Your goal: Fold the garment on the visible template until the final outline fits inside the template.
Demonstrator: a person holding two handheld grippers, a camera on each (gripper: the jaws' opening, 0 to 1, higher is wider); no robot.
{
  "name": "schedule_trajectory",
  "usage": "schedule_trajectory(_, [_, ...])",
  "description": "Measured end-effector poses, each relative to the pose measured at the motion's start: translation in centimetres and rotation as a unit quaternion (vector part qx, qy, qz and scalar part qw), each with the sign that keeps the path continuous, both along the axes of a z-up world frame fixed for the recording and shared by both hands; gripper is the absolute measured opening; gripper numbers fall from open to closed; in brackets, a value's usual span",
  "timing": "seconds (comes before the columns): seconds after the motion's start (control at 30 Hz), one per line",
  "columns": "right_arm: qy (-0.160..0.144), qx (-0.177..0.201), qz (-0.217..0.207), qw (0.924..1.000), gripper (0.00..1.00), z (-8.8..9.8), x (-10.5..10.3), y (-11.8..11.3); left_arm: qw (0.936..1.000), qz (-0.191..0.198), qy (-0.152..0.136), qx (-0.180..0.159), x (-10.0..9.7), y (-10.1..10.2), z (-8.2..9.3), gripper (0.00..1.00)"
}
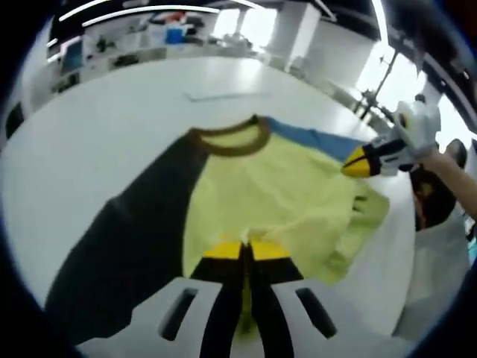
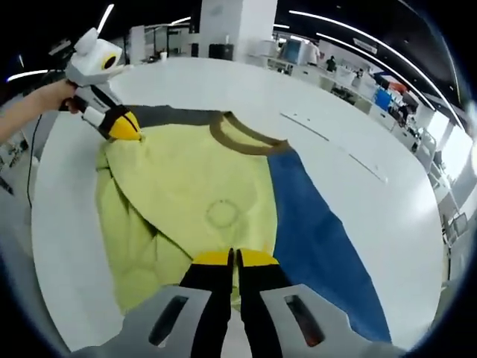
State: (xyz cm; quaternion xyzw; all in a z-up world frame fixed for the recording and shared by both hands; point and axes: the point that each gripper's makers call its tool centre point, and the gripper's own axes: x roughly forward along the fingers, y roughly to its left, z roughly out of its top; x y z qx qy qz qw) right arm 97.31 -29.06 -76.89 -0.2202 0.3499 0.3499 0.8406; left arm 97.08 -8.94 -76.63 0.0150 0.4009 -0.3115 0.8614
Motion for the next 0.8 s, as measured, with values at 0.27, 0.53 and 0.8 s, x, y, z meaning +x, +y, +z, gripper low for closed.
schedule_trajectory(0.27, [0.005, 0.004, -0.002, 1.0000, 0.03, -0.4, -0.1, 0.0, 1.0000, -0.001, 0.001, 0.002, -0.1, -0.3, -0.2, 0.00])
schedule_trajectory(0.53, [-0.006, 0.002, -0.005, 1.0000, 0.06, 0.2, 0.1, 0.1, 0.9999, 0.012, -0.010, -0.004, -0.1, -0.3, 0.5, 0.04])
schedule_trajectory(0.8, [-0.035, 0.011, -0.007, 0.9993, 0.12, 3.1, -0.1, -0.1, 0.9987, 0.014, -0.047, -0.011, -0.2, 0.7, 3.4, 0.14])
